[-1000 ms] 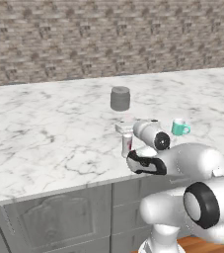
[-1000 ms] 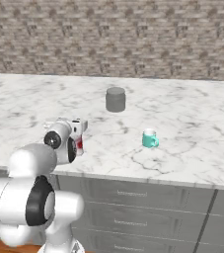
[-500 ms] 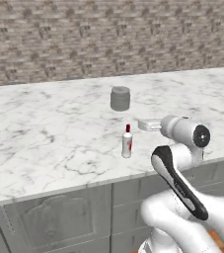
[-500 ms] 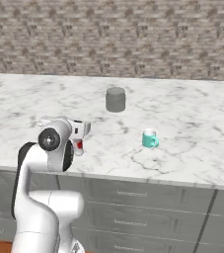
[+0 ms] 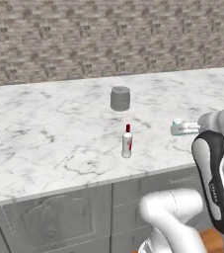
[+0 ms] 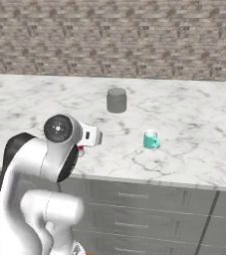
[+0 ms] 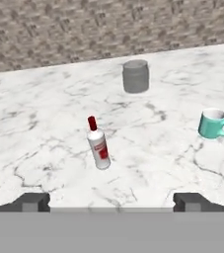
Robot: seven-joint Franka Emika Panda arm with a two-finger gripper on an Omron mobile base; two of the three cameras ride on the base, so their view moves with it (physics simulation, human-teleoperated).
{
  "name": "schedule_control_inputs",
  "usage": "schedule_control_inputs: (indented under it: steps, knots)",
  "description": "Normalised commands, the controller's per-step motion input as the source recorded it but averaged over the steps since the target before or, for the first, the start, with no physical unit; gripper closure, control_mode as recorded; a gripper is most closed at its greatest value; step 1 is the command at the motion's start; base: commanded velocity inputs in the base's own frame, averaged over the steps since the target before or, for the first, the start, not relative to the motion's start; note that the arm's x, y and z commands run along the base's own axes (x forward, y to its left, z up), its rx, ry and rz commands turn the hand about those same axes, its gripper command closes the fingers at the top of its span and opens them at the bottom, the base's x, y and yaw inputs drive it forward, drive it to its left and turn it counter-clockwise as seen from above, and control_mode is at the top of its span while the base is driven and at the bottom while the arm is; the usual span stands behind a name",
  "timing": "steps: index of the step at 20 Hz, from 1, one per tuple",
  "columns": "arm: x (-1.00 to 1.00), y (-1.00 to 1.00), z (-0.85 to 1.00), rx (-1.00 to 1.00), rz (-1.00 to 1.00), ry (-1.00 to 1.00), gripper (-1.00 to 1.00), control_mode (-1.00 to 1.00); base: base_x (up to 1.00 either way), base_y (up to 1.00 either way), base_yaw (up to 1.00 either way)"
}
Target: Open the cabinet directly in front. Then move the liquor and the mug to the dining counter with the jar on it.
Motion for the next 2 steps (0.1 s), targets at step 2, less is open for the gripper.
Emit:
schedule_control_inputs:
  steps: [2]
  knots:
    - [-1.0, -0.3, -0.69, -0.05, -0.14, 0.26, -1.0, -1.0, 0.0, 0.0, 0.0]
